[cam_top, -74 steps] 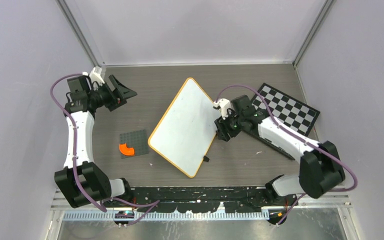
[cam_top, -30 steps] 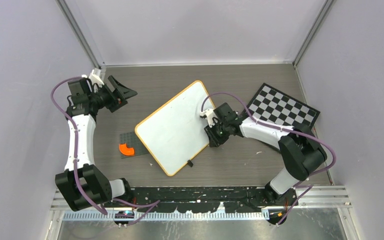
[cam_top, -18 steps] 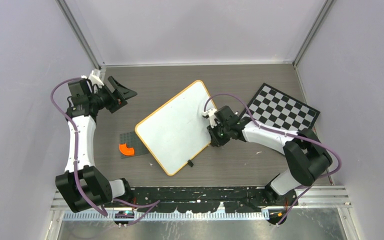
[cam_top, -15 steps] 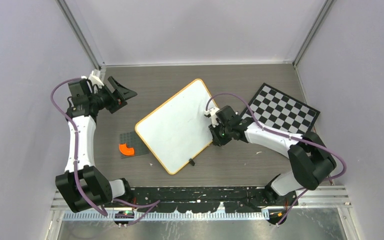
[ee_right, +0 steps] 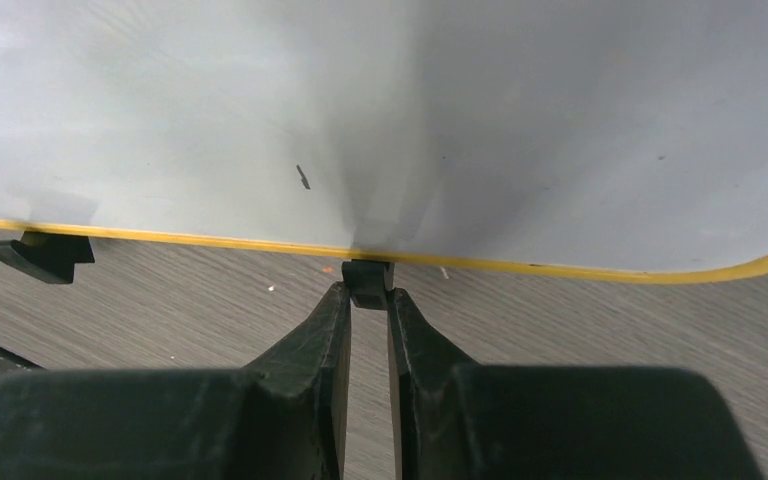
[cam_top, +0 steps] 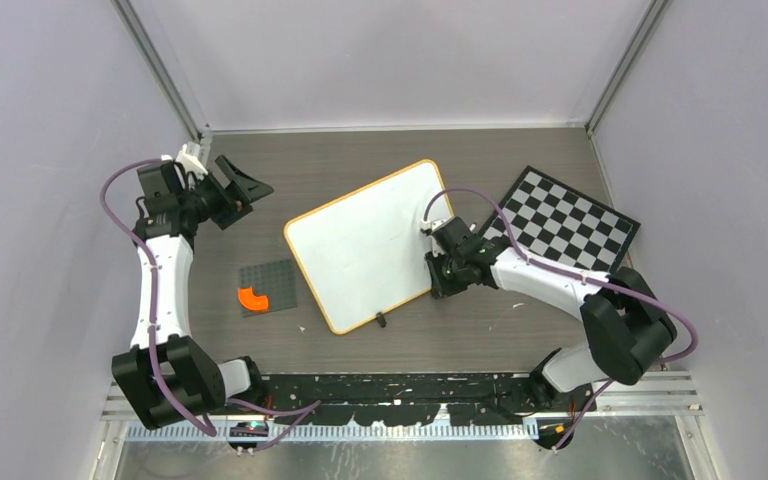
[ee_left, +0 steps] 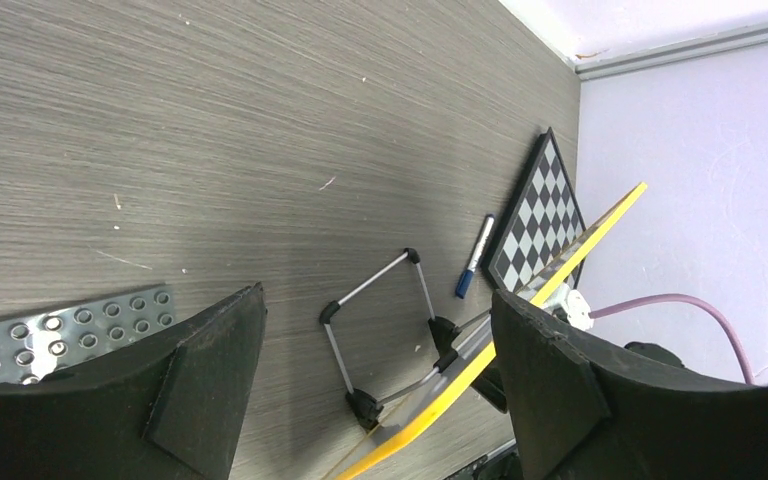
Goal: Write a sentence on the whiteboard
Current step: Adjust the whiteboard at the center of the board.
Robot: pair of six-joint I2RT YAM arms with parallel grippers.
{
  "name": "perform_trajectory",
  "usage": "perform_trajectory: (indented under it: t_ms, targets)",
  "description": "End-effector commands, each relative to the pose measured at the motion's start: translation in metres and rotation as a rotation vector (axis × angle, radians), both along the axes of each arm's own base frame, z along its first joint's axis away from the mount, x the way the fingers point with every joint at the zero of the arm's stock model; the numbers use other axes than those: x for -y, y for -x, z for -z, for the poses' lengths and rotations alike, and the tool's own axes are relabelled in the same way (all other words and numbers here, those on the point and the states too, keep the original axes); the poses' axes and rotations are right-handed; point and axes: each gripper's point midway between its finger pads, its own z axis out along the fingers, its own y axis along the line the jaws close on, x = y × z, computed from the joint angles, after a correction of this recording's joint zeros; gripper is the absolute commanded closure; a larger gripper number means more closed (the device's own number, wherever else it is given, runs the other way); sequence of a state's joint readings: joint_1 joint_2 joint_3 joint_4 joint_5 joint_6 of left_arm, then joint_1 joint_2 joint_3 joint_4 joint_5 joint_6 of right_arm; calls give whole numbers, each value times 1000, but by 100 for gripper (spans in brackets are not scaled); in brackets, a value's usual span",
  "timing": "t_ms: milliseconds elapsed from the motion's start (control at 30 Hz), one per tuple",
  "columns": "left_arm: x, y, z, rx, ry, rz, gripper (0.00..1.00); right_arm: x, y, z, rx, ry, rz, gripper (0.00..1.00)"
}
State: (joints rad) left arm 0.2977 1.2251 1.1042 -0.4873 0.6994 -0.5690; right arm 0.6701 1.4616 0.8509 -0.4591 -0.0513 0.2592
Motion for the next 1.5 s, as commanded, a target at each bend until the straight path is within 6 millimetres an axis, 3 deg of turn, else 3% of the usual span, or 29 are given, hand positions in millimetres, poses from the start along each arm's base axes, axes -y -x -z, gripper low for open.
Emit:
perform_trajectory:
  t_ms: [0,133,400,533,567,633,667,967,1133,1467]
  targets:
    - [-4,-1,-16,73,-26,-18,16,-15,5,-13,22,-83,41,100]
    - [-5,-1,-16,75,-27,-21,15,-15,21,-4,-23,-81,-8,100]
    - [-5,-1,-15,76,-26,-25,15,-24,46,-4,-80,-95,-132,100]
    - [-4,0,-14,71,-22,-26,15,-22,41,-4,-54,-58,-136,100]
    - [-4,0,-14,71,-22,-27,14,-20,35,-6,-31,-41,-123,94]
    - [-5,0,-14,73,-26,-31,14,-15,25,-10,16,-14,-82,69]
    - [-5,0,-14,73,-25,-32,14,-14,22,-9,25,-9,-66,64]
    - [-6,0,-11,72,-28,-43,14,-17,-4,-10,117,-10,31,57]
    - [-6,0,-9,68,-22,-47,13,-23,-7,-7,115,-26,34,62]
    - [-7,1,-9,71,-27,-51,12,-29,10,1,69,-69,-55,99]
